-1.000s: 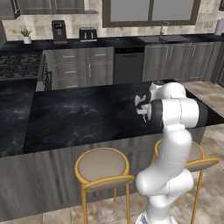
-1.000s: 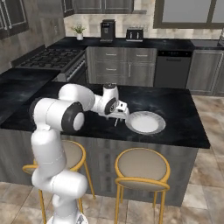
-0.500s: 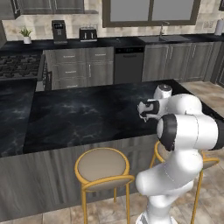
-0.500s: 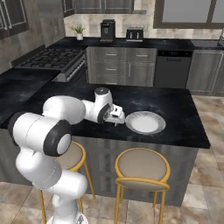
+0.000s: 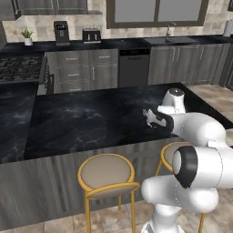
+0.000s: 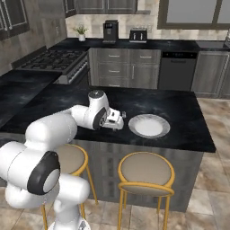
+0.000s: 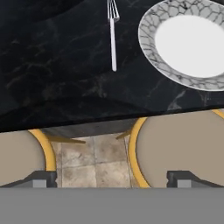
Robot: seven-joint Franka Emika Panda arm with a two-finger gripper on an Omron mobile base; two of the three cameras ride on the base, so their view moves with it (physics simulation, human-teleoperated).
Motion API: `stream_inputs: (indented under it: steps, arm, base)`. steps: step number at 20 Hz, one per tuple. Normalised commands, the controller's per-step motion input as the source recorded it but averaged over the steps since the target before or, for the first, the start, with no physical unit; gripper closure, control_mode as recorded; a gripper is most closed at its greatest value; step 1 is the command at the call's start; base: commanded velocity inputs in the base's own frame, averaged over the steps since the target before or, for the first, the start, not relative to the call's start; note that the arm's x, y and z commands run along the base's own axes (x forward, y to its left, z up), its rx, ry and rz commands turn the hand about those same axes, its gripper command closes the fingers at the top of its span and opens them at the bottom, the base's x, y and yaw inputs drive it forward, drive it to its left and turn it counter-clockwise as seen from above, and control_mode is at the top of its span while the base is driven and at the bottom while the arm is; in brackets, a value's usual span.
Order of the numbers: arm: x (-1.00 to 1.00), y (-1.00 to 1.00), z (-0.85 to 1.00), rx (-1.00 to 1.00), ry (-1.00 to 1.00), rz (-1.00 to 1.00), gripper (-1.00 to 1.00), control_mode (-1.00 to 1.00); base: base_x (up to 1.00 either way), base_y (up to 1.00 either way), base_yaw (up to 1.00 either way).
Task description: Take the fork and place it on the left side of the plate. Then take the spoon and place it on the right side of the plate. Make sure they're directly next to the plate.
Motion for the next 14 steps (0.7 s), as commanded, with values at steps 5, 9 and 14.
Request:
stream_inputs:
  steps: [5,9,14]
  arm:
    - [-0.35,0.23,0.29,0.01,0.00,-0.02,-1.00,-1.00]
    - [0.00,0.00,0.03,0.00,0.00,0.00,-1.00,-1.00]
    - [0.00,0.00,0.00,0.00,0.00,0.00,-1.00,1.00]
  base:
    - [0.00,0.00,0.00]
    - [0.00,0.00,0.00]
    - [-0.20,0.00,0.00]
